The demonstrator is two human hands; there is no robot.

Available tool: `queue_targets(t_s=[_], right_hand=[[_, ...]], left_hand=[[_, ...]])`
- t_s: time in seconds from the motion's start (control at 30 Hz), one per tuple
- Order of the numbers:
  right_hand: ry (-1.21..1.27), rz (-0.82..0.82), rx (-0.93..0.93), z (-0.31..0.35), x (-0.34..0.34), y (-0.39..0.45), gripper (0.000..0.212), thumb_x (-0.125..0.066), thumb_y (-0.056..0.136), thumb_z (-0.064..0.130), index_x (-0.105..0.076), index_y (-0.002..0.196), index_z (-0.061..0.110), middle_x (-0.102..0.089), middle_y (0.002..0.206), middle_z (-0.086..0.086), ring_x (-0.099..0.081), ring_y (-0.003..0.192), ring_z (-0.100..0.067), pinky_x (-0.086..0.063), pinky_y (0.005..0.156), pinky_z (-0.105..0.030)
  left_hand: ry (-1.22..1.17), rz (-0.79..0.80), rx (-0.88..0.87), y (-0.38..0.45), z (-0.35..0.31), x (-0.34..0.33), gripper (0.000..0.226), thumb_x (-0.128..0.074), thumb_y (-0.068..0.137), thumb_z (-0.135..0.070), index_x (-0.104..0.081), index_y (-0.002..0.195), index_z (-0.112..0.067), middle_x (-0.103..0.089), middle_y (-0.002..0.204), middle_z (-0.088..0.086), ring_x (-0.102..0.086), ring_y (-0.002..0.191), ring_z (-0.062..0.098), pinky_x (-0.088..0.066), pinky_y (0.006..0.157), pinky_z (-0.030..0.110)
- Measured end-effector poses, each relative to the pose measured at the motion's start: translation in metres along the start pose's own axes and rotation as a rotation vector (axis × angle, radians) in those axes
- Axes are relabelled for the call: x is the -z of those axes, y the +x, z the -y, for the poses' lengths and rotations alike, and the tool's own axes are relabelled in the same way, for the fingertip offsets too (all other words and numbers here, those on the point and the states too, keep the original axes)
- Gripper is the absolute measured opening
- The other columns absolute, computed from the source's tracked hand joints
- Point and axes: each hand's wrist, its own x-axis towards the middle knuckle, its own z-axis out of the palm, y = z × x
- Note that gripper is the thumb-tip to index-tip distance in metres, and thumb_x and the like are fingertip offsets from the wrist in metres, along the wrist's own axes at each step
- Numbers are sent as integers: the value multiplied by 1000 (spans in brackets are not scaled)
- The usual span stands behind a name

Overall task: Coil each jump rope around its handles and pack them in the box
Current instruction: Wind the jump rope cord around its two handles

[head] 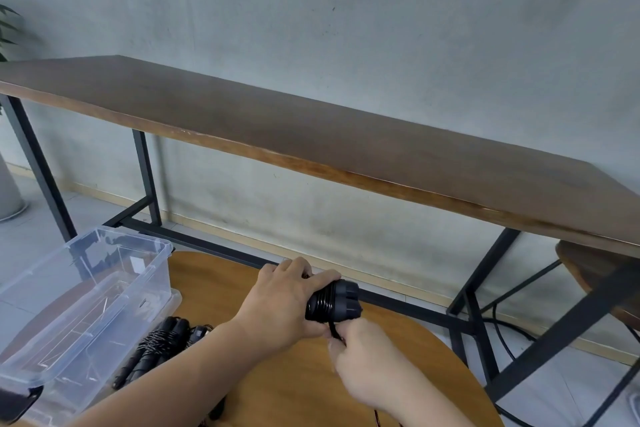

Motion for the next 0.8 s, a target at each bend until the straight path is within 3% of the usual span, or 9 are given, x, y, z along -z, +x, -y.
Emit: queue_targets(t_s=[0.07,0.23,0.33,0.4,0.53,0.67,0.73,0.8], right_hand=[[-174,15,17,6,4,-5,14,-43,101,23,-54,91,19,-52,76,1,-46,59,-14,-32,48,-25],[-452,4,89,21,38,-13,10,-48,93,21,-48,85,16,-44,68,1,-42,55,-16,-27,46,-28],[-609,24,185,27,60,-9,14,-55,89,23,-60,78,15,-51,68,-2,-50,65,-24,-34,50,-30],[-648,55,231,32,72,-6,14,-65,86,28,-72,82,17,-58,70,0,-54,67,-21,-39,54,-29],[-470,147,246,28,95,6,19,-81,76,40,-74,81,23,-65,69,8,-55,62,-7,-44,58,-27],[-160,270,269,15,110,19,20,-86,72,35,-76,81,20,-71,73,-1,-56,61,-8,-45,59,-24],[-43,320,287,7,116,24,15,-84,76,30,-78,84,19,-70,74,0,-55,62,-9,-46,61,-24],[69,319,297,-4,117,30,11,-82,79,28,-79,85,19,-70,75,4,-55,65,-8,-46,62,-25]], left_hand=[[68,-2,-22,0,-4,-2,74,-56,84,-66,-19,146,-50,-38,133,-4,-39,124,17,-29,104,35],[77,-50,-91,-3,-7,-3,68,-54,85,-66,-24,144,-49,-43,129,-6,-44,119,18,-32,102,36],[45,-63,-166,-4,-9,0,59,-54,84,-64,-29,136,-49,-48,125,-8,-48,114,18,-33,99,35],[32,-43,-208,-4,-11,5,51,-53,85,-61,-35,130,-45,-51,124,-9,-49,111,18,-32,99,35],[-6,-2,-277,-7,-13,12,43,-51,84,-58,-44,124,-44,-54,118,-12,-50,106,12,-32,102,32],[-236,60,-277,-14,-16,16,27,-59,80,-50,-48,104,-45,-55,88,-17,-48,79,4,-37,74,21],[-375,105,-248,-20,-18,21,28,-66,76,-48,-49,99,-42,-58,87,-15,-53,79,6,-44,70,22],[-510,183,-215,-25,-19,29,36,-73,75,-48,-55,105,-40,-62,93,-12,-57,85,7,-50,75,26]])
